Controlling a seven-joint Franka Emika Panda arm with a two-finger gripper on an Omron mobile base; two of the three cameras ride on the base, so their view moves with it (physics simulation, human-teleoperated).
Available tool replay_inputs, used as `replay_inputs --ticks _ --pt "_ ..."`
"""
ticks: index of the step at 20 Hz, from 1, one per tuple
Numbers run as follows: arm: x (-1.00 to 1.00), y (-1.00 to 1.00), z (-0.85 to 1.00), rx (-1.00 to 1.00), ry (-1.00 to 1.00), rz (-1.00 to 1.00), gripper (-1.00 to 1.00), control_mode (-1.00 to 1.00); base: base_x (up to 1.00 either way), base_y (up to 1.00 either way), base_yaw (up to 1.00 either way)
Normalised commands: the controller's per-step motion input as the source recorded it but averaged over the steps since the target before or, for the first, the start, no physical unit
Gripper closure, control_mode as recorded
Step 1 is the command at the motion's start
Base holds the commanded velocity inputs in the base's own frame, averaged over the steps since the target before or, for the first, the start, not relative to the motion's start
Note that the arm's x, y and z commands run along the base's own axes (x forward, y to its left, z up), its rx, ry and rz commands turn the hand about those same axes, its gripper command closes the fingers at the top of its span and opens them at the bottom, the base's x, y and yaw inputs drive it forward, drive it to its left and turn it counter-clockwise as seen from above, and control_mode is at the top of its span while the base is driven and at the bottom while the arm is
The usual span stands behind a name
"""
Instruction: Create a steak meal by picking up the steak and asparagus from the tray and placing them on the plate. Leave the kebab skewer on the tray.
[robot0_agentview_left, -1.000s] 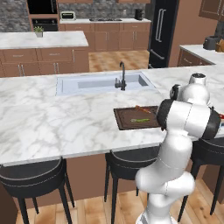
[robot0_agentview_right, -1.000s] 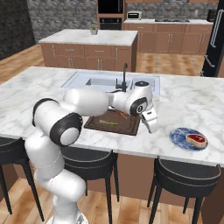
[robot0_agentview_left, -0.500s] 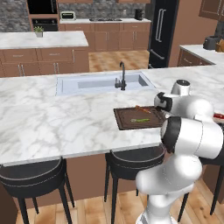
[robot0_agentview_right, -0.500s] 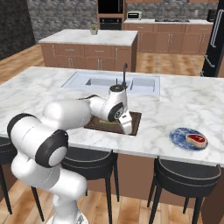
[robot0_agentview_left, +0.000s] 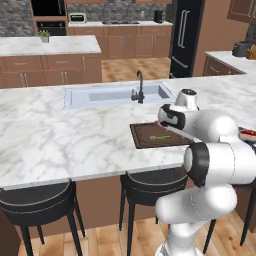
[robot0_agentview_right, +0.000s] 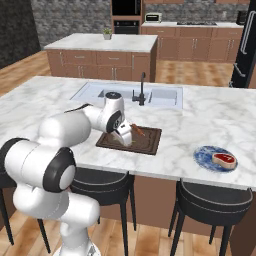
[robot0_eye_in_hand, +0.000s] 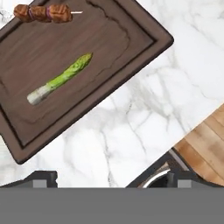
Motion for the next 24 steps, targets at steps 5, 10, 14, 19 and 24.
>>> replay_inputs --ticks 5,10,14,19,24 --pt "0.39 0.22 -0.14 0.00 0.00 0.11 -1.00 -1.00 0.00 0.00 0.00" --pt "0.37 0.00 -0.26 0.00 0.00 0.02 -1.00 -1.00 0.00 0.00 0.00" --pt "0.29 0.00 -0.29 0.00 0.00 0.01 -1.00 -1.00 0.00 0.00 0.00" --pt "0.35 0.00 -0.20 0.00 -0.01 0.00 -1.00 -1.00 0.00 0.00 0.00" --pt "0.39 0.00 -0.16 0.00 -0.02 0.00 -1.00 -1.00 0.00 0.00 0.00"
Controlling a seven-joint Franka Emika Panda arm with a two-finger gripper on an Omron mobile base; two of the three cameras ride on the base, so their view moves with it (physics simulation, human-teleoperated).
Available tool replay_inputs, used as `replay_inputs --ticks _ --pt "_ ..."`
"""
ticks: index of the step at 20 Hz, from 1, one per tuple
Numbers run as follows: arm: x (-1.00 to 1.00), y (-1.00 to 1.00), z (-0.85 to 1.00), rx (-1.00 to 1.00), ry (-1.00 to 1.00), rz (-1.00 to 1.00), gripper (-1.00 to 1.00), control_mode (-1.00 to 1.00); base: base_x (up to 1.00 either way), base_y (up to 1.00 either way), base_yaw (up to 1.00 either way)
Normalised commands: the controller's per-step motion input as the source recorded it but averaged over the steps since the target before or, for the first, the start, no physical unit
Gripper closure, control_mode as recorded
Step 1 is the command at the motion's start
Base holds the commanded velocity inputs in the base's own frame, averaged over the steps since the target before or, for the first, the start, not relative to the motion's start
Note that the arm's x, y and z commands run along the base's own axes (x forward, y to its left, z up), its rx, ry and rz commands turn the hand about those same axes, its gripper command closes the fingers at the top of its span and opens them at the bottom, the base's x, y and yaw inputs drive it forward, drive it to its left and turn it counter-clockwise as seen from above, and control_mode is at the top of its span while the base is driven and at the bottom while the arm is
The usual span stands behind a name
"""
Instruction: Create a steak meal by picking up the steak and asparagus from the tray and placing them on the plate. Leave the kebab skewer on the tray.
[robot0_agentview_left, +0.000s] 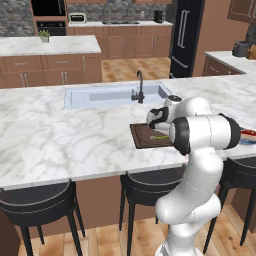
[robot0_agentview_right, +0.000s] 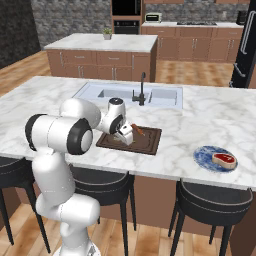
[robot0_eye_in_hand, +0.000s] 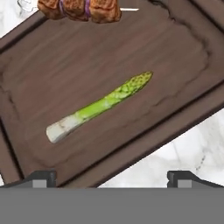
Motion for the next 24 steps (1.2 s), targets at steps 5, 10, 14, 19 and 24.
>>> replay_inputs --ticks 5,10,14,19,24 --pt "0.27 0.00 -0.25 0.00 -0.03 0.00 -1.00 -1.00 0.00 0.00 0.00" --pt "0.30 0.00 -0.27 0.00 -0.03 0.00 -1.00 -1.00 0.00 0.00 0.00" --pt "0.36 0.00 -0.23 0.01 -0.02 0.00 -1.00 -1.00 0.00 0.00 0.00" --pt "0.38 -0.01 -0.21 0.01 -0.01 0.00 -1.00 -1.00 0.00 0.00 0.00" --pt "0.36 -0.01 -0.24 0.01 0.00 0.00 -1.00 -1.00 0.00 0.00 0.00"
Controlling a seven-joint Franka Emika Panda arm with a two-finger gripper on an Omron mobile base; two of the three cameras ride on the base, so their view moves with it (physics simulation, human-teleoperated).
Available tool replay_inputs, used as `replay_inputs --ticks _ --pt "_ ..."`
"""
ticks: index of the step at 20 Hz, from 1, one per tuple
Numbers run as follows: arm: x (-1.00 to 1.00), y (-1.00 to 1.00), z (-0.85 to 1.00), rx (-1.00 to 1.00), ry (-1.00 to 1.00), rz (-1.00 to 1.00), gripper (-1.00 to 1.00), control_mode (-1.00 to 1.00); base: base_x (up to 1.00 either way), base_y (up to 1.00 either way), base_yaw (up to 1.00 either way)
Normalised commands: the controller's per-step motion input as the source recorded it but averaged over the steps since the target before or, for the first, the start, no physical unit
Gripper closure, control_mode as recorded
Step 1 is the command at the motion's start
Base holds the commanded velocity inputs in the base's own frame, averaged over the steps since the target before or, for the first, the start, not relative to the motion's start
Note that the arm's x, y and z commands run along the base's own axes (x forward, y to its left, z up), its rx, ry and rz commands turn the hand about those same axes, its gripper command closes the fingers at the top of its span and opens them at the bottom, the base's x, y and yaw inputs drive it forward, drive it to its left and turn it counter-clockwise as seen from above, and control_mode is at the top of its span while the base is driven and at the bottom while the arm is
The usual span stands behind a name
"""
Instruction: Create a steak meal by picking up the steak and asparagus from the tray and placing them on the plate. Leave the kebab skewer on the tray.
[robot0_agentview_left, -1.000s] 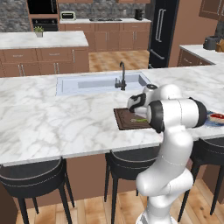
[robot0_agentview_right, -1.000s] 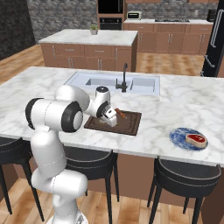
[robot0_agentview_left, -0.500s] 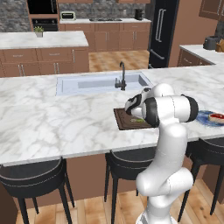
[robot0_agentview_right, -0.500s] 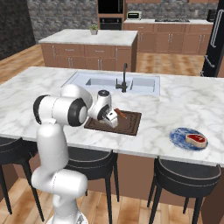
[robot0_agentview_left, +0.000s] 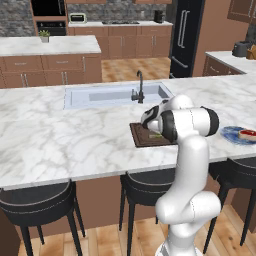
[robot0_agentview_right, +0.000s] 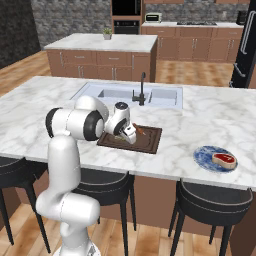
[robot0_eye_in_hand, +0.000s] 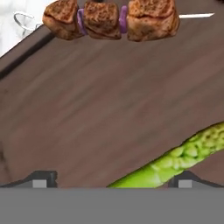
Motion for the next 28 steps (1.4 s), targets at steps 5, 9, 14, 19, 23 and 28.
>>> replay_inputs --ticks 5,9,14,19,23,28 --pt "0.13 0.00 -0.31 0.00 0.01 0.00 1.00 -1.00 0.00 0.00 0.00" --pt "0.00 0.00 -0.09 0.00 0.03 0.00 1.00 -1.00 0.00 0.00 0.00" --pt "0.00 0.00 0.00 0.00 0.01 0.00 1.00 -1.00 0.00 0.00 0.00" --pt "-0.03 0.00 0.00 0.00 0.00 0.00 1.00 -1.00 0.00 0.00 0.00" --pt "-0.17 -0.04 0.36 0.00 0.00 0.00 1.00 -1.00 0.00 0.00 0.00" --pt "-0.29 -0.14 0.64 0.00 0.00 -0.02 1.00 -1.00 0.00 0.00 0.00"
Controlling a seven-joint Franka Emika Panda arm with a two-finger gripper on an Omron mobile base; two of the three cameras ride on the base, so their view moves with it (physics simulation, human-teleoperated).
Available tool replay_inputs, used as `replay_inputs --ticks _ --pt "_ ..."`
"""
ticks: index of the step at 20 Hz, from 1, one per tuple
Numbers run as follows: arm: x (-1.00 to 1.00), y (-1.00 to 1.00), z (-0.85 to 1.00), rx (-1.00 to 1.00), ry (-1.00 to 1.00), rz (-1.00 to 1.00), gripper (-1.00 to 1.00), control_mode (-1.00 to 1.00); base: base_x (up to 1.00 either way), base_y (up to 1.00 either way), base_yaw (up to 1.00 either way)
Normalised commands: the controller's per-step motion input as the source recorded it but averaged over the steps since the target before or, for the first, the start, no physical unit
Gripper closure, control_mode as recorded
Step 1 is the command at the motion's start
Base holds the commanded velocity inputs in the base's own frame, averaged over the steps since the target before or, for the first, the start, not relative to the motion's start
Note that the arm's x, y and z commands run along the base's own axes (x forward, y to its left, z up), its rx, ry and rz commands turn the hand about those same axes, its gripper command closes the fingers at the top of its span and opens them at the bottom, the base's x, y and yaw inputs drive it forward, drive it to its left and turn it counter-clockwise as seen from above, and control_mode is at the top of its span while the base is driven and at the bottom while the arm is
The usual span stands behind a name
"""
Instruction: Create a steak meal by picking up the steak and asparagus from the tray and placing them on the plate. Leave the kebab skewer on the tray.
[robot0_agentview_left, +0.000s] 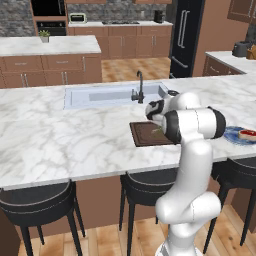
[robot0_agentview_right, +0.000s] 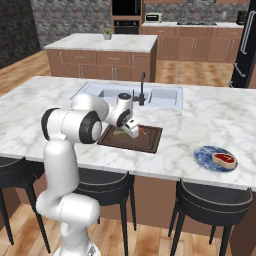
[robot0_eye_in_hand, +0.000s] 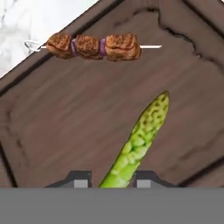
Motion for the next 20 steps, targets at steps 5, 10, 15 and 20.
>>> replay_inputs --ticks 5,10,15,20 --pt "-0.44 -0.50 0.51 0.00 0.00 -0.15 1.00 -1.00 0.00 0.00 0.00" --pt "-0.48 -0.76 0.36 0.00 0.00 -0.31 1.00 -1.00 0.00 0.00 0.00" --pt "-0.36 -0.82 0.24 0.00 0.05 -0.37 1.00 -1.00 0.00 0.00 0.00" --pt "-0.12 -0.86 0.03 0.00 0.03 -0.33 1.00 -1.00 0.00 0.00 0.00"
